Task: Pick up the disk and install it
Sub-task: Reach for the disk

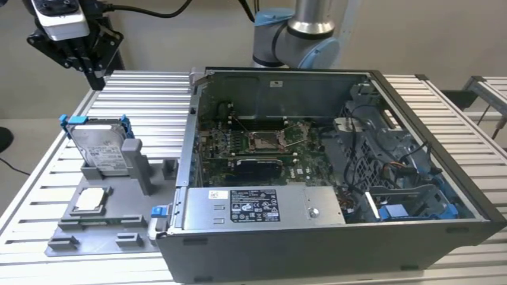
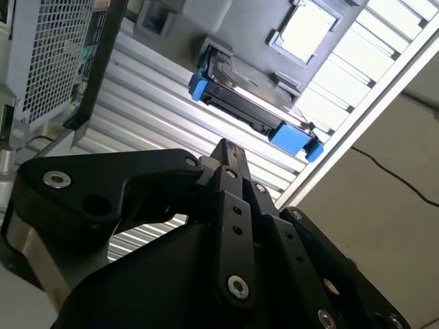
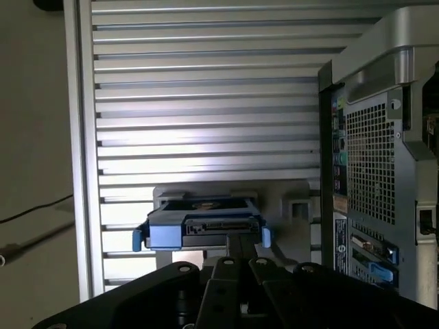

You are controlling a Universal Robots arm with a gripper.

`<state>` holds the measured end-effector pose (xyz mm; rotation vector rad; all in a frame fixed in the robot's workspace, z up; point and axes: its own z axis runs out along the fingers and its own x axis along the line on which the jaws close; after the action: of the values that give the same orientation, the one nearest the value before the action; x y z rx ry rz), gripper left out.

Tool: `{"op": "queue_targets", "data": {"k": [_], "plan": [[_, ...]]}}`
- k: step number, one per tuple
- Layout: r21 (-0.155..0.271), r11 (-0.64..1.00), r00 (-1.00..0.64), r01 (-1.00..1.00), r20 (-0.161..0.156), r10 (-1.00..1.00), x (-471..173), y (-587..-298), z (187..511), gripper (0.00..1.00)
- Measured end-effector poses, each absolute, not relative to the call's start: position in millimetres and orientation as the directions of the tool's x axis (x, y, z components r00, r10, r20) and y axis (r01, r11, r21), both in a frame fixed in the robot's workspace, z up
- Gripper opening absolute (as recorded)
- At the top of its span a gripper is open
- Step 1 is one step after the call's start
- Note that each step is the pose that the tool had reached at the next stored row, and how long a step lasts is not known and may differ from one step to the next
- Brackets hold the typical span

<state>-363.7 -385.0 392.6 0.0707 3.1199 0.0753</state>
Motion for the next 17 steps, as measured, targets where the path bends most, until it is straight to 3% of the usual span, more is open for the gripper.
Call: {"op": "queue_targets", "data": {"k": [17], "plan": [[0.049, 0.998, -0.999, 0.031, -0.011, 0.032, -394, -390, 391, 0.0]]}}
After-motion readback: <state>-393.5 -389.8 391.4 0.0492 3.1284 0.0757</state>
